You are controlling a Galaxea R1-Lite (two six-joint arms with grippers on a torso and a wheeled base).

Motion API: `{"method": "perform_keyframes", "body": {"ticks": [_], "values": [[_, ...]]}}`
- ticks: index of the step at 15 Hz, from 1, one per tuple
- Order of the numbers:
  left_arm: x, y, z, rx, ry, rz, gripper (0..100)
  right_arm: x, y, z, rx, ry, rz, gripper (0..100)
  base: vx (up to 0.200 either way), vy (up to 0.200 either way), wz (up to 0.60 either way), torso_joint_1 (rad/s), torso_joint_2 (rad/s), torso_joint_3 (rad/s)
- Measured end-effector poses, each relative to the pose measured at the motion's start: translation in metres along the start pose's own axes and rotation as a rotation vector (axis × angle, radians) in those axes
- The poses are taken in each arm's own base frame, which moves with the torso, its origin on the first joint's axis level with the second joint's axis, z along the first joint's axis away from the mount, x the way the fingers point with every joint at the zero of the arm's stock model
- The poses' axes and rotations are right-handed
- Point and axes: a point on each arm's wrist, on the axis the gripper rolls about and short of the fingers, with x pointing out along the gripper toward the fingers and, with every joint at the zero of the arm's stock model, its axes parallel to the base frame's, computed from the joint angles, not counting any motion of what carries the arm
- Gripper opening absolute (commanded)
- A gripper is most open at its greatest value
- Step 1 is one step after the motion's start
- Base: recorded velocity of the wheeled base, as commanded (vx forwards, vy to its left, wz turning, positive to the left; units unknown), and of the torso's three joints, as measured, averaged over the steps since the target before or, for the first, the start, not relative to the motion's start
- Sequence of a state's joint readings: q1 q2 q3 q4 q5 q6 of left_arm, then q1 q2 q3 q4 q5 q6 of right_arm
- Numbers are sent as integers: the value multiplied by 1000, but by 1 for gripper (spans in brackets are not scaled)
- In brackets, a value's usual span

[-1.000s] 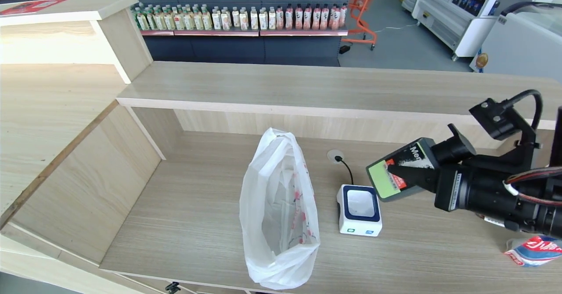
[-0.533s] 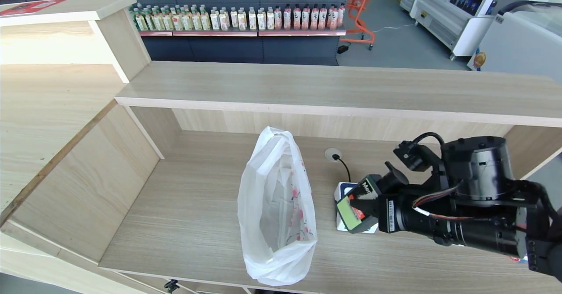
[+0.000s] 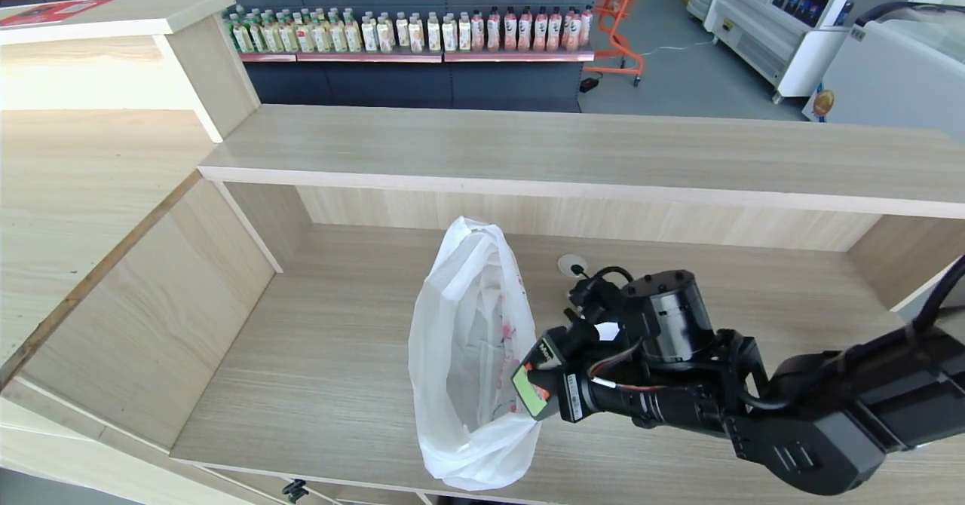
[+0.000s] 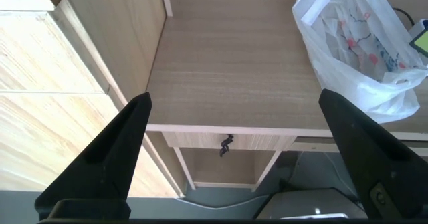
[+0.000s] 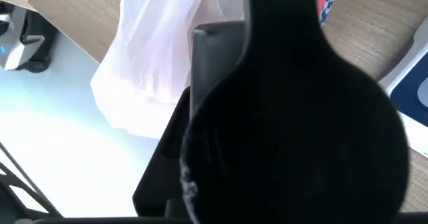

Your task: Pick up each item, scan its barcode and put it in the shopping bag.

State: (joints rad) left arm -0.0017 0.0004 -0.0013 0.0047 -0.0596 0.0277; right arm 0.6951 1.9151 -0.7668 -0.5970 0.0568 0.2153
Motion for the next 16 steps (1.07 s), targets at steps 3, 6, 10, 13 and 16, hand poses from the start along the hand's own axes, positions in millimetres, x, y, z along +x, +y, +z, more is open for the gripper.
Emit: {"method": "perform_keyframes", "body": {"ticks": [3, 6, 10, 13, 16], "values": [[0, 0, 0, 0, 0, 0, 100, 27, 1, -5, -143, -67, -4, 0, 0, 0, 0, 0, 0, 0], [0, 0, 0, 0, 0, 0, 100, 50, -1, -9, -275, -123, -6, 0, 0, 0, 0, 0, 0, 0], [0, 0, 0, 0, 0, 0, 100, 69, -3, -20, -326, -143, -5, 100, 0, 0, 0, 0, 0, 0], [0, 0, 0, 0, 0, 0, 100, 80, -4, -23, -324, -158, -4, 100, 0, 0, 0, 0, 0, 0], [0, 0, 0, 0, 0, 0, 100, 79, -4, -11, -221, -209, 11, 100, 0, 0, 0, 0, 0, 0]]}}
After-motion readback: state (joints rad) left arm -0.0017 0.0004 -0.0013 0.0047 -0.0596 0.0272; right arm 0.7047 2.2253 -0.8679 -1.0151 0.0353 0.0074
